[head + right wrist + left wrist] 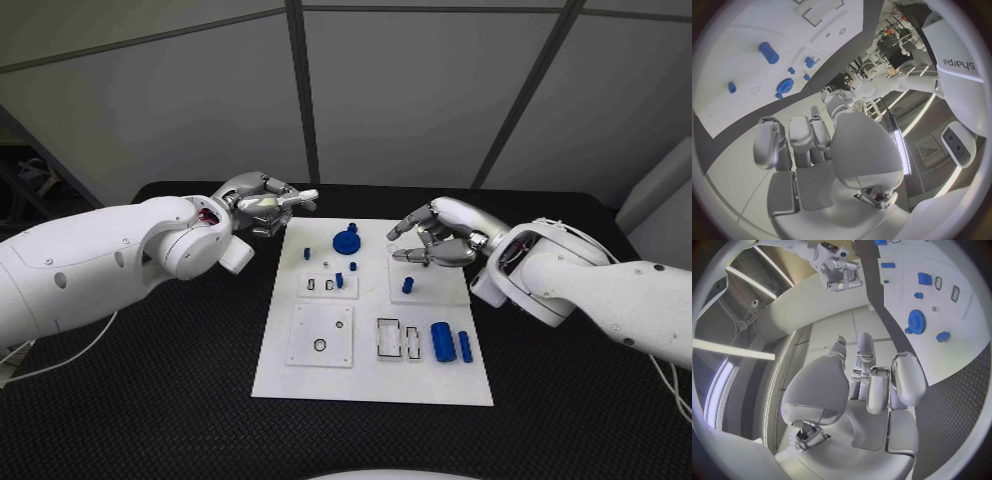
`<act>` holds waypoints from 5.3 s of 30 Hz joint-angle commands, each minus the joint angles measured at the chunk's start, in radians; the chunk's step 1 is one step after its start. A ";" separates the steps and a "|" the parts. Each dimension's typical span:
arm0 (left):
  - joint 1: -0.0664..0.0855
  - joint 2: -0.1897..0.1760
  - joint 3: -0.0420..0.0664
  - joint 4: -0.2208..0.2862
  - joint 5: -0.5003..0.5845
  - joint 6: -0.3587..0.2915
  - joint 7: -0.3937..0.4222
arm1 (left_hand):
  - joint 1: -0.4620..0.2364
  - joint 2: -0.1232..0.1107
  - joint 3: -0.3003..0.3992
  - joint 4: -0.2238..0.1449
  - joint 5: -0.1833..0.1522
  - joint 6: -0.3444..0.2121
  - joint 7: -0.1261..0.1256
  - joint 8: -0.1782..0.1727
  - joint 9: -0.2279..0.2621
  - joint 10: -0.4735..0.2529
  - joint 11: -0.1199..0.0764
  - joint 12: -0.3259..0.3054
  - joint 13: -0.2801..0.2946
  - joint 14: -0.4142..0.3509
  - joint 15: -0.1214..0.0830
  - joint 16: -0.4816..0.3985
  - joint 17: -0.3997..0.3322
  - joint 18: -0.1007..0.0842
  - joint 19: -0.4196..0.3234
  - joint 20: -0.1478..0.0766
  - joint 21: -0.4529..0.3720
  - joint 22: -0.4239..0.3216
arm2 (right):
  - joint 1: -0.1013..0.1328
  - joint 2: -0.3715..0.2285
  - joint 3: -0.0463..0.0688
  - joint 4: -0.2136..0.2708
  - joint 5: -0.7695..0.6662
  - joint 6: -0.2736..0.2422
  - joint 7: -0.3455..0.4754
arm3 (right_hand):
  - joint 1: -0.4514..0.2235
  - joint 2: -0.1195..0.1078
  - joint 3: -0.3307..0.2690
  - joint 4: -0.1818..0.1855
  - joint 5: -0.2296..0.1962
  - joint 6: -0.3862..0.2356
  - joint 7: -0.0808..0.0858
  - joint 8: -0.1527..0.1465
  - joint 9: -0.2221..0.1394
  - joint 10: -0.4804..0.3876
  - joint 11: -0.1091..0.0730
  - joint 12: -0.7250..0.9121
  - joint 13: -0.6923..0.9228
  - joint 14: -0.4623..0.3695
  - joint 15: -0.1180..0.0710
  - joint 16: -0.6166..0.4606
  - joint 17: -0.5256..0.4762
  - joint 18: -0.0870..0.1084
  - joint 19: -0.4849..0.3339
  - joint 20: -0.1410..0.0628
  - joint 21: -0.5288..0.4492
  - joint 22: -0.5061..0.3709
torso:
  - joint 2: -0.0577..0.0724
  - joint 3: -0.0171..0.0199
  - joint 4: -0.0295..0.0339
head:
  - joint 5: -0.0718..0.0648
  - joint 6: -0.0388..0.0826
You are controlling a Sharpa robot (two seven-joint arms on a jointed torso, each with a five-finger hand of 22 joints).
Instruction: Assemble the parts on the task board
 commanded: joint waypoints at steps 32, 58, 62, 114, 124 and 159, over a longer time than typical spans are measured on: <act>0.174 0.263 -0.172 -0.103 -0.481 0.371 -0.684 | -0.095 0.051 -0.187 0.153 -0.003 -0.134 -0.012 0.233 0.271 -0.111 -0.010 0.281 0.283 0.094 -0.011 0.012 0.236 -0.138 -0.006 -0.004 0.036 0.044 | 0.041 0.006 0.051 -0.199 0.389 -0.112 0.088 | 0.007 -0.067 0.159 0.026 0.056 0.038 0.024 0.002 -0.008 -0.240 0.045 -0.993 -1.025 -0.376 0.080 -0.845 -0.573 0.126 -0.583 0.089 -0.881 -0.845 | -0.034 0.0080 0.0032 | 0.011 -0.034; 0.172 0.350 -0.205 -0.162 -0.495 0.387 -0.672 | -0.051 0.081 -0.189 0.143 -0.002 -0.169 -0.009 0.263 0.325 -0.124 -0.007 0.272 0.275 0.093 -0.008 0.007 0.232 -0.138 -0.010 -0.001 0.038 0.049 | 0.041 0.029 0.051 -0.198 0.394 -0.125 0.085 | 0.000 -0.070 0.155 0.017 0.058 0.023 0.050 -0.055 -0.018 -0.251 0.080 -1.090 -1.195 -0.392 0.123 -1.071 -0.668 0.128 -0.547 0.133 -1.107 -1.002 | -0.033 0.0081 0.0025 | 0.009 -0.052; 0.171 0.363 -0.206 -0.171 -0.495 0.393 -0.669 | -0.048 0.082 -0.188 0.141 -0.002 -0.171 -0.009 0.264 0.328 -0.124 -0.007 0.272 0.275 0.092 -0.007 0.007 0.231 -0.138 -0.010 -0.001 0.038 0.049 | 0.041 0.032 0.051 -0.197 0.394 -0.124 0.082 | 0.000 -0.070 0.154 0.016 0.059 0.019 0.054 -0.058 -0.019 -0.255 0.083 -1.093 -1.200 -0.392 0.126 -1.078 -0.672 0.128 -0.544 0.134 -1.117 -1.009 | -0.034 0.0081 0.0020 | 0.009 -0.053; 0.152 0.403 -0.206 -0.228 -0.495 0.456 -0.654 | -0.006 0.102 -0.154 0.102 -0.002 -0.184 -0.012 0.290 0.373 -0.118 -0.009 0.279 0.284 0.093 -0.010 0.008 0.234 -0.141 -0.005 -0.001 0.051 0.072 | 0.041 0.049 0.051 -0.199 0.394 -0.121 0.071 | -0.001 -0.065 0.152 0.016 0.062 0.022 0.060 -0.059 -0.018 -0.257 0.087 -1.093 -1.205 -0.390 0.128 -1.086 -0.676 0.127 -0.539 0.137 -1.132 -1.021 | -0.034 0.0075 0.0037 | -0.004 -0.079; 0.146 0.403 -0.206 -0.231 -0.495 0.457 -0.654 | 0.000 0.107 -0.147 0.095 -0.002 -0.186 -0.012 0.293 0.379 -0.118 -0.010 0.280 0.284 0.094 -0.010 0.009 0.235 -0.141 -0.004 -0.001 0.052 0.074 | 0.041 0.052 0.051 -0.201 0.394 -0.120 0.070 | -0.001 -0.064 0.151 0.016 0.062 0.023 0.060 -0.058 -0.018 -0.257 0.087 -1.093 -1.205 -0.391 0.129 -1.087 -0.676 0.127 -0.539 0.137 -1.134 -1.022 | -0.035 0.0081 0.0052 | -0.002 -0.082; 0.145 0.385 -0.206 -0.230 -0.415 0.438 -0.615 | 0.124 0.144 0.255 -0.135 -0.003 -0.239 -0.014 0.276 0.430 -0.157 -0.012 0.186 0.207 0.090 -0.013 -0.002 0.226 -0.137 -0.019 -0.005 0.038 0.060 | 0.040 0.066 0.050 -0.222 0.391 -0.097 0.057 | -0.003 -0.065 0.149 0.017 0.063 0.023 0.062 -0.059 -0.018 -0.259 0.089 -1.093 -1.206 -0.393 0.130 -1.091 -0.678 0.127 -0.538 0.138 -1.141 -1.028 | -0.035 0.0082 0.0046 | 0.008 -0.087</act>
